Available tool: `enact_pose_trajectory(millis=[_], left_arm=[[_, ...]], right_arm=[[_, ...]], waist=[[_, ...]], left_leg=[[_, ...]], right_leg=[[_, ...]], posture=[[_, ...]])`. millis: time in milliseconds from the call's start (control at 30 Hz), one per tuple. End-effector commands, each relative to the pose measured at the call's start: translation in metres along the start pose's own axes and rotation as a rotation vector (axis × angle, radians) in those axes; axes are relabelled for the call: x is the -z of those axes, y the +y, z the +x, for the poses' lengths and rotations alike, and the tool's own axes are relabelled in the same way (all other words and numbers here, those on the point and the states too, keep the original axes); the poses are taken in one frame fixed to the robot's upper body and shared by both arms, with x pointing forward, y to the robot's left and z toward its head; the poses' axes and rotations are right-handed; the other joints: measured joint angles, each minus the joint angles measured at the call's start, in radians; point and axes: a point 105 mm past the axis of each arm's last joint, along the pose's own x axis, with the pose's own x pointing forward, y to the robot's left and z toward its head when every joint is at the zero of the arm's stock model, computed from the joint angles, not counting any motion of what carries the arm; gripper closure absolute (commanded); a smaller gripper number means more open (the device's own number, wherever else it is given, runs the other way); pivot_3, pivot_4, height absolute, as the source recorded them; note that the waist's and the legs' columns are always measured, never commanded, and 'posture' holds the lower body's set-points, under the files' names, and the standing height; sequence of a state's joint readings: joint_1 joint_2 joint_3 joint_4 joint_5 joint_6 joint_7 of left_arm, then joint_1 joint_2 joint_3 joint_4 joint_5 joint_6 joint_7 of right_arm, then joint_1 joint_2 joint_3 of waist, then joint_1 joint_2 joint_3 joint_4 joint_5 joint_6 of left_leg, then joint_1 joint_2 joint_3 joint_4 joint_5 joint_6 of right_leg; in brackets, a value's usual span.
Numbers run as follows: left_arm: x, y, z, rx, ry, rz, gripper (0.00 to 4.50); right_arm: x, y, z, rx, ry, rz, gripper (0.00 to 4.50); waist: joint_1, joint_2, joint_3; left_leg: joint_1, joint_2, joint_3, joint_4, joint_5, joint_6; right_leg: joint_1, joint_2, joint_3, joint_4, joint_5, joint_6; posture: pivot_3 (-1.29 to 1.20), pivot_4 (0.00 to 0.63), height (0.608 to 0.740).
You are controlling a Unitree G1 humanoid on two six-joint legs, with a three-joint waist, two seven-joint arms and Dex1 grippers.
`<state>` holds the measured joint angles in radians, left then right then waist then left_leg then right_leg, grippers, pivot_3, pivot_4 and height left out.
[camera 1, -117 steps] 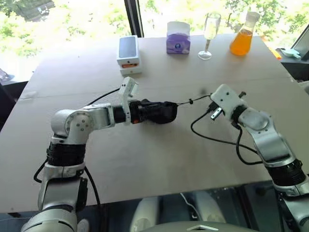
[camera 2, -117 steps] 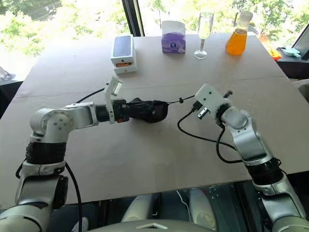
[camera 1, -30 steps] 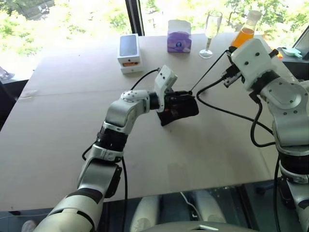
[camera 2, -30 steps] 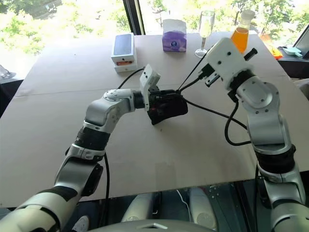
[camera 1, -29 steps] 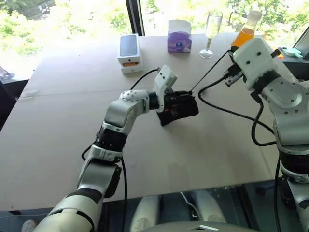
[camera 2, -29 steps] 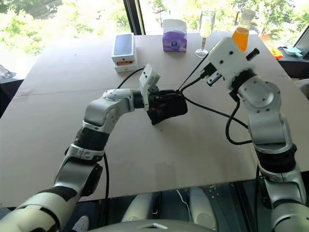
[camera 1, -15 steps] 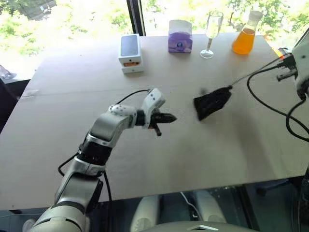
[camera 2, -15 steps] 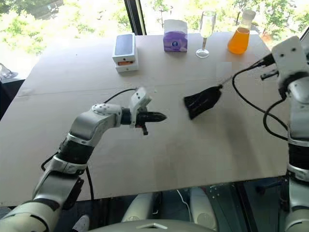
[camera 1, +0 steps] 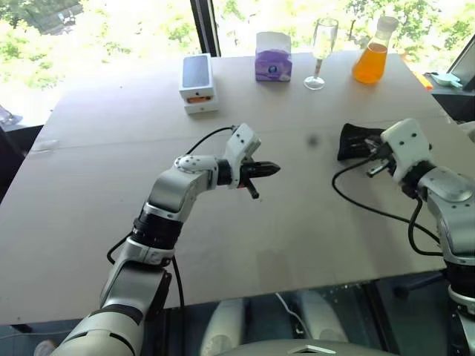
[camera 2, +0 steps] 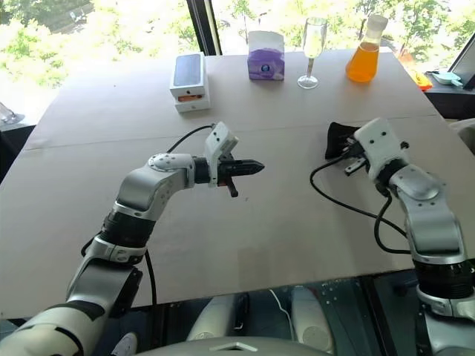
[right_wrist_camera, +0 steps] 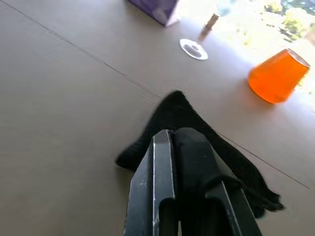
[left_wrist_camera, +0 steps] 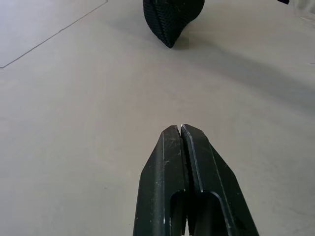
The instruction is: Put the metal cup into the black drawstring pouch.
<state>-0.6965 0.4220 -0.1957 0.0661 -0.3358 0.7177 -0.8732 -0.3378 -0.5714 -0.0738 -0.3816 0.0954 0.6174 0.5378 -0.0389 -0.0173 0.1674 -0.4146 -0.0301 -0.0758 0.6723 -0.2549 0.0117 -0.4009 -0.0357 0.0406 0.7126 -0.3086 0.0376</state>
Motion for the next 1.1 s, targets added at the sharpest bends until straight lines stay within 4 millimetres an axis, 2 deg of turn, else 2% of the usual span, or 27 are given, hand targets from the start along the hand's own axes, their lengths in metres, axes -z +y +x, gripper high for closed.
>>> enact_pose_trajectory(millis=[33, 200, 333, 433, 533, 667, 767, 800, 833, 933, 967, 1000, 1033, 1067, 1100], left_arm=[[-0.011, 0.009, -0.004, -0.054, -0.06, -0.006, 4.45], [-0.015, 0.027, -0.009, -0.148, -0.086, -0.028, 4.45], [-0.016, 0.054, -0.024, -0.284, -0.102, -0.051, 4.45], [-0.012, 0.064, -0.035, -0.341, -0.098, -0.041, 4.45], [-0.001, 0.071, -0.05, -0.404, -0.087, -0.02, 4.45], [0.009, 0.069, -0.064, -0.454, -0.099, 0.023, 4.45], [0.017, 0.064, -0.072, -0.462, -0.097, 0.024, 4.5], [0.019, 0.062, -0.075, -0.47, -0.105, 0.023, 4.5], [0.021, 0.06, -0.078, -0.475, -0.108, 0.022, 4.5], [0.02, 0.044, -0.088, -0.408, -0.162, -0.02, 3.58], [0.019, 0.037, -0.092, -0.381, -0.179, -0.03, 3.48], [0.02, 0.032, -0.094, -0.365, -0.184, -0.028, 3.06], [0.022, 0.025, -0.097, -0.349, -0.183, -0.022, 2.88], [0.024, 0.02, -0.099, -0.336, -0.18, -0.025, 2.32], [0.027, 0.014, -0.1, -0.325, -0.176, -0.03, 1.97]], right_arm=[[-0.045, 0.073, -0.007, -0.336, -0.159, 0.115, 4.5], [-0.066, 0.12, 0.0, -0.542, -0.206, 0.2, 4.5], [-0.085, 0.139, 0.037, -0.573, -0.26, 0.247, 4.5], [-0.084, 0.142, 0.056, -0.56, -0.259, 0.242, 4.5], [-0.079, 0.136, 0.074, -0.493, -0.25, 0.224, 4.5], [-0.076, 0.125, 0.078, -0.428, -0.254, 0.215, 4.5], [-0.076, 0.125, 0.064, -0.463, -0.271, 0.189, 3.63], [-0.074, 0.124, 0.055, -0.477, -0.269, 0.173, 3.09], [-0.072, 0.121, 0.045, -0.481, -0.268, 0.155, 2.74], [-0.066, 0.105, 0.007, -0.463, -0.257, 0.126, 1.45], [-0.06, 0.099, -0.009, -0.449, -0.233, 0.114, 1.28], [-0.055, 0.097, -0.021, -0.443, -0.212, 0.095, 0.92], [-0.051, 0.093, -0.033, -0.421, -0.186, 0.073, 0.69], [-0.048, 0.089, -0.041, -0.392, -0.17, 0.051, 0.13], [-0.045, 0.086, -0.049, -0.364, -0.155, 0.045, 0.0]], waist=[[0.0, 0.0, 0.0], [0.0, 0.0, 0.0], [-0.004, 0.0, 0.0], [-0.001, 0.0, 0.0], [-0.003, 0.0, 0.0], [-0.002, 0.0, 0.0], [-0.001, 0.0, 0.0], [0.0, 0.0, 0.0], [0.001, 0.0, 0.0], [0.002, 0.0, 0.0], [0.001, 0.0, 0.0], [0.003, 0.0, 0.0], [0.005, 0.0, 0.0], [0.005, 0.0, 0.0], [0.004, 0.0, 0.0]], left_leg=[[0.0, 0.0, 0.0, 0.0, 0.0, 0.0], [0.0, 0.0, -0.002, 0.0, 0.0, 0.0], [0.001, -0.001, -0.002, 0.002, 0.001, -0.001], [0.001, 0.0, -0.003, 0.002, 0.002, -0.004], [-0.001, -0.001, -0.002, 0.001, 0.002, -0.004], [-0.001, -0.001, -0.001, -0.001, 0.002, -0.004], [-0.002, -0.001, -0.002, -0.002, 0.002, -0.004], [-0.002, -0.001, -0.002, -0.002, 0.002, -0.004], [-0.002, -0.001, -0.002, -0.002, 0.002, -0.004], [-0.003, -0.001, -0.002, -0.002, 0.002, -0.003], [-0.003, -0.001, -0.002, -0.002, 0.002, -0.003], [-0.002, -0.001, -0.002, -0.002, 0.001, -0.002], [-0.003, -0.001, -0.002, -0.002, 0.001, -0.001], [-0.003, -0.001, -0.003, -0.003, 0.0, 0.0], [-0.003, 0.0, -0.003, -0.003, 0.0, 0.0]], right_leg=[[0.0, 0.0, 0.0, 0.0, 0.0, 0.0], [0.0, 0.0, 0.0, 0.0, 0.0, 0.0], [0.001, 0.0, -0.002, 0.001, 0.0, 0.0], [0.0, 0.0, -0.003, 0.001, 0.0, 0.0], [-0.001, -0.001, -0.003, -0.001, 0.0, 0.0], [-0.003, -0.002, -0.002, -0.002, 0.0, 0.0], [-0.004, -0.002, -0.001, -0.001, 0.0, 0.0], [-0.004, -0.002, -0.001, -0.001, 0.0, 0.0], [-0.003, -0.002, 0.0, -0.001, 0.0, 0.0], [-0.003, -0.003, 0.0, -0.002, 0.0, 0.0], [-0.003, -0.003, 0.0, -0.002, 0.0, 0.0], [-0.003, -0.003, 0.001, -0.002, 0.0, 0.0], [-0.003, -0.003, 0.001, -0.002, 0.0, 0.0], [-0.002, -0.003, 0.0, -0.003, 0.0, 0.0], [-0.002, -0.003, 0.001, -0.004, 0.0, 0.0]], posture=[[0.0, 0.15, 0.74], [0.0, 0.15, 0.74], [0.0, 0.15, 0.74], [0.0, 0.15, 0.74], [0.0, 0.15, 0.74], [0.0, 0.15, 0.74], [0.0, 0.15, 0.74], [0.0, 0.15, 0.74], [0.0, 0.15, 0.74], [0.0, 0.15, 0.74], [0.0, 0.15, 0.74], [0.0, 0.15, 0.74], [0.0, 0.15, 0.74], [0.0, 0.15, 0.74], [0.0, 0.15, 0.74]])
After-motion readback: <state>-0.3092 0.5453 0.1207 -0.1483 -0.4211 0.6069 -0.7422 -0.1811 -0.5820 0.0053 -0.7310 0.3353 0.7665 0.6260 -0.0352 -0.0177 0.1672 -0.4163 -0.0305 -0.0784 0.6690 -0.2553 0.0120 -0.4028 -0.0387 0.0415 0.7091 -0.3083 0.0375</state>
